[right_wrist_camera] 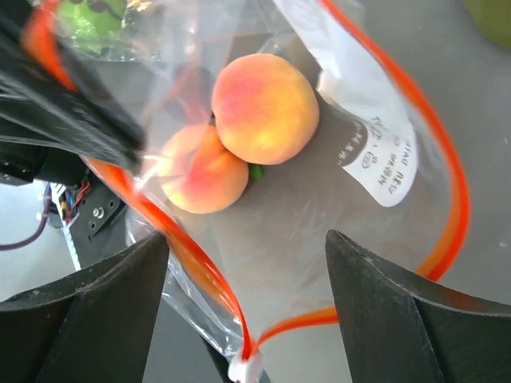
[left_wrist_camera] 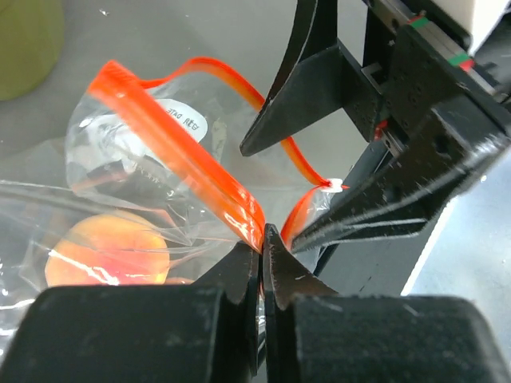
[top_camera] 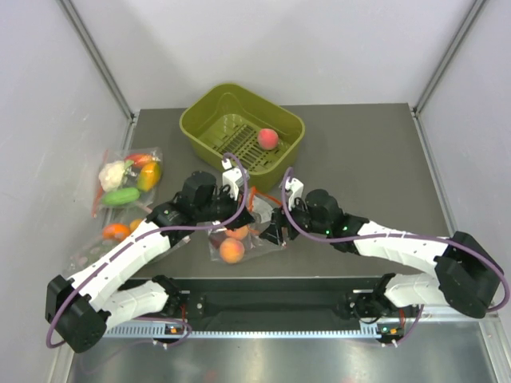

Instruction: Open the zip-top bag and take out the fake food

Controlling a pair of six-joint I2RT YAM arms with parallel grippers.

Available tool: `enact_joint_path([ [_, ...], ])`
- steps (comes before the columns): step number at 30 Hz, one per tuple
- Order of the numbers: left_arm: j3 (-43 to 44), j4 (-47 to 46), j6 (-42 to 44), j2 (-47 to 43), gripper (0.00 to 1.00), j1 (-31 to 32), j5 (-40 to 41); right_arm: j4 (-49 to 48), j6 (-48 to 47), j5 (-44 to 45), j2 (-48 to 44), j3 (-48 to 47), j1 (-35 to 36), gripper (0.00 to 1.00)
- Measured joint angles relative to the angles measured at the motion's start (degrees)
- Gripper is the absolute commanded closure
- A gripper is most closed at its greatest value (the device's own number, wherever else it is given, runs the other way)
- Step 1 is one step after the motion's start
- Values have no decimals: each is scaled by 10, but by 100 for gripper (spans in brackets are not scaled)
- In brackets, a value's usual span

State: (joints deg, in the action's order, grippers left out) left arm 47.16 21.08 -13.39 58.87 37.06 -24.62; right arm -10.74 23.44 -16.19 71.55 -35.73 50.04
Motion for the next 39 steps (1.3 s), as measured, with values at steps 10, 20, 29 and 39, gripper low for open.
enact_joint_path([
  [10, 0, -1, 1, 0, 100, -2, -15, -66, 33, -21, 1, 44, -19, 21],
  [20, 0, -1, 1, 10, 100, -2, -16, -105, 57, -41, -43, 57, -32, 20],
  [29, 0, -8, 0, 10, 100, -2, -65, -91, 54, -23, 12, 21, -29, 21],
  [39, 1, -31, -28, 30, 100, 4, -106, -64, 33, 45, 63, -12, 14, 18],
])
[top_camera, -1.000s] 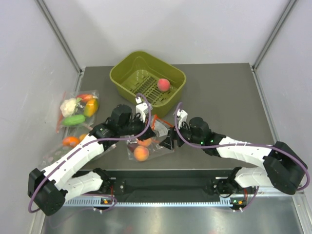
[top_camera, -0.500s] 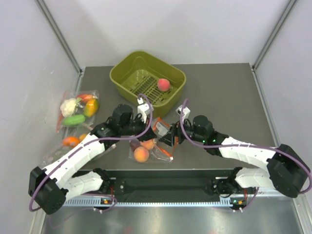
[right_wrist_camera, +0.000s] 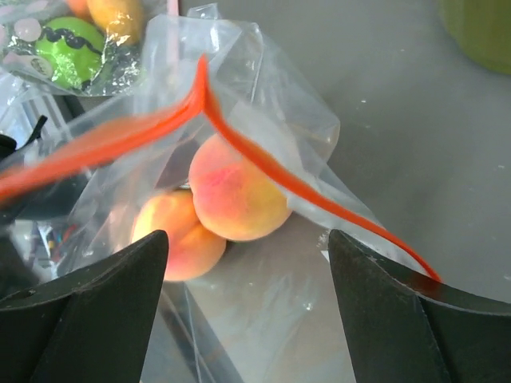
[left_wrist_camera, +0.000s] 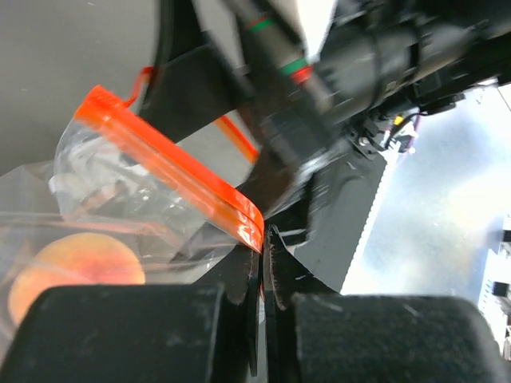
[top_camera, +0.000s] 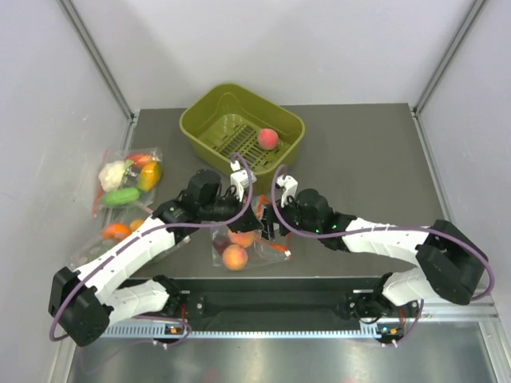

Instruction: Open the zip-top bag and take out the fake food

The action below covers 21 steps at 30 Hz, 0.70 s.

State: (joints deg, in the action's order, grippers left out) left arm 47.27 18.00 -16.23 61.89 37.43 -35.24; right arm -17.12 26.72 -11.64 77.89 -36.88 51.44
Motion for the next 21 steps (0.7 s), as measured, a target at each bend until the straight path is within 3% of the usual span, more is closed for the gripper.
enact_joint_path([
  [4, 0, -11, -14, 0, 100, 20, 2, -46, 13, 0, 30, 5, 10, 16],
  [10, -14, -11, -25, -3, 98, 59, 84, -129, 46, -1, 63, 39, 13, 16],
  [12, -25, -17, -30, -5, 84, 71, 110, -139, 51, 3, 73, 47, 16, 17],
  [13, -30, -18, -33, -7, 69, 76, 123, -140, 52, 7, 75, 50, 18, 16],
  [15, -37, -9, -36, -19, 54, 84, 157, -146, 59, 23, 75, 55, 21, 16],
  [18, -43, 1, -37, -48, 33, 88, 213, -145, 59, 38, 72, 58, 23, 16],
  [21, -43, 0, -40, -90, 22, 88, 273, -141, 59, 46, 63, 62, 30, 16],
])
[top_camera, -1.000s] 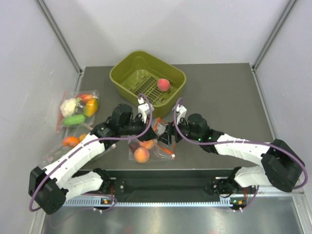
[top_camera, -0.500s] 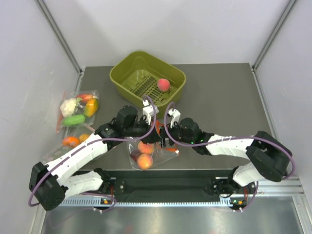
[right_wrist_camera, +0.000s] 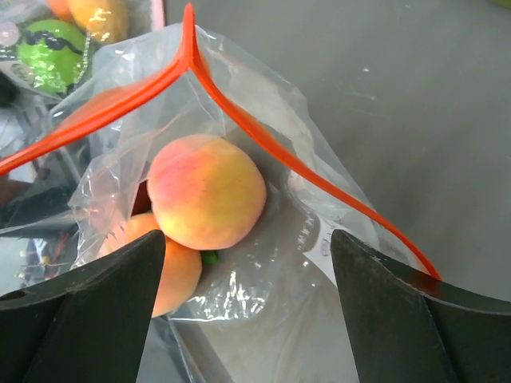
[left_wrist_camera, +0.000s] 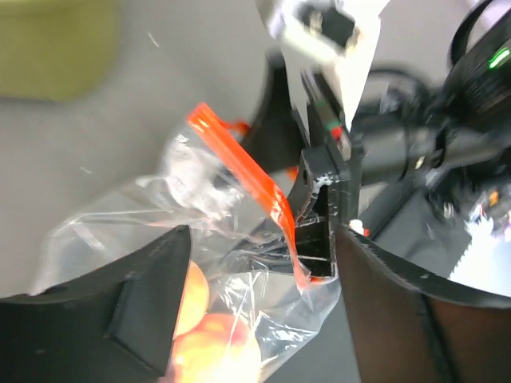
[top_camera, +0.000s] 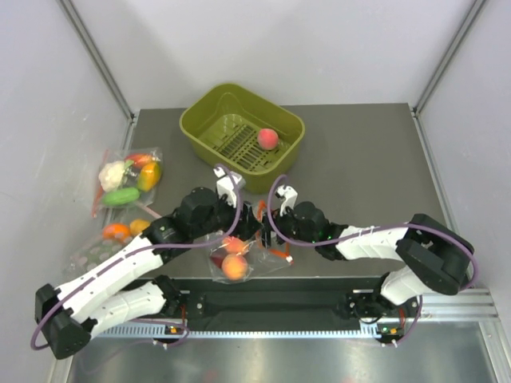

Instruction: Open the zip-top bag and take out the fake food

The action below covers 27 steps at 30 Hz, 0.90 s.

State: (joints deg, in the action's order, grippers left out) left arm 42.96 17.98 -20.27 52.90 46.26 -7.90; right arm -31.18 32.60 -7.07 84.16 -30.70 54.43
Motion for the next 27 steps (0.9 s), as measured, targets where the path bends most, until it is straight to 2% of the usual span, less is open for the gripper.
enact_joint_path([
  [1, 0, -1, -4, -19, 14, 2, 17, 3, 0, 2, -2, 2, 0, 16],
  [2, 0, 0, -7, -34, 12, 4, 34, 6, 0, 5, -4, 4, 0, 16],
  [6, 0, 12, -36, -83, 7, 6, 111, 16, 0, 13, -10, 19, -5, 16],
  [13, -8, 118, -117, -80, 3, 6, 245, 34, 0, 15, -18, 26, -7, 15],
  [19, -36, 166, -168, -78, 1, 7, 276, 40, 0, 16, -32, 26, -10, 15],
  [27, -73, 185, -214, -52, 2, 7, 293, 56, -3, 19, -73, 26, -16, 14],
])
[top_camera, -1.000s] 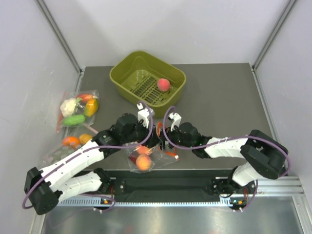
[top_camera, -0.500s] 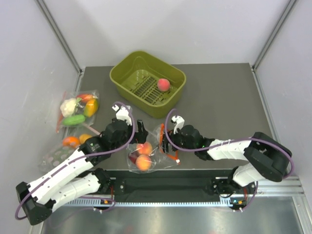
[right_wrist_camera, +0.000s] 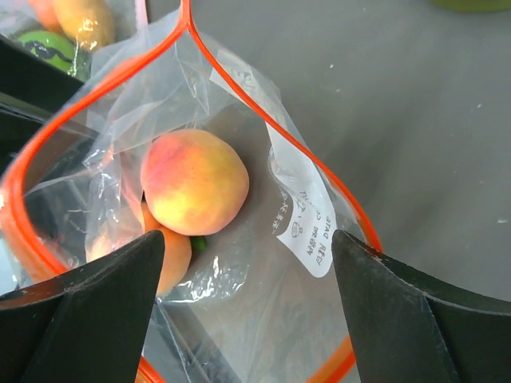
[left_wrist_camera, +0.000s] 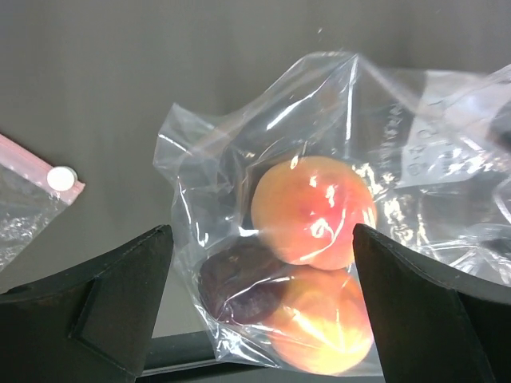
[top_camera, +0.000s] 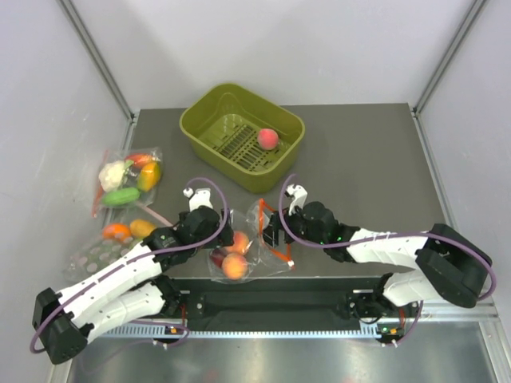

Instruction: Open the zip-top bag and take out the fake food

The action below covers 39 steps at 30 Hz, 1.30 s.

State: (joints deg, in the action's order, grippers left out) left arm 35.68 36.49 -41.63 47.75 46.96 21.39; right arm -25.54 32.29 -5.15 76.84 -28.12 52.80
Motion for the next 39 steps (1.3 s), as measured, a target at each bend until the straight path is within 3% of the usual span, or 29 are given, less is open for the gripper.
enact_joint_path([
  [1, -4, 0, -4, 3, 5, 0, 0, 1, -1, 0, -3, 0, -1, 14],
  [5, -33, -17, -20, 14, 38, 0, -12, 6, -3, 1, -8, 0, -4, 14],
  [6, -41, -21, -24, 19, 52, 0, -18, 7, -3, 1, -8, 0, -5, 14],
  [9, -44, -44, -31, 25, 74, 1, -30, 9, -7, -6, -8, 0, -5, 15],
  [12, -59, -60, -34, 37, 86, 1, -43, 5, -8, -23, -8, 0, -5, 15],
  [20, -96, -123, -37, 53, 100, 1, -86, -19, -12, -50, 26, 2, 8, 15],
  [39, -110, -245, 5, 129, 100, 1, -141, -29, -19, -37, 110, -45, 37, 11],
])
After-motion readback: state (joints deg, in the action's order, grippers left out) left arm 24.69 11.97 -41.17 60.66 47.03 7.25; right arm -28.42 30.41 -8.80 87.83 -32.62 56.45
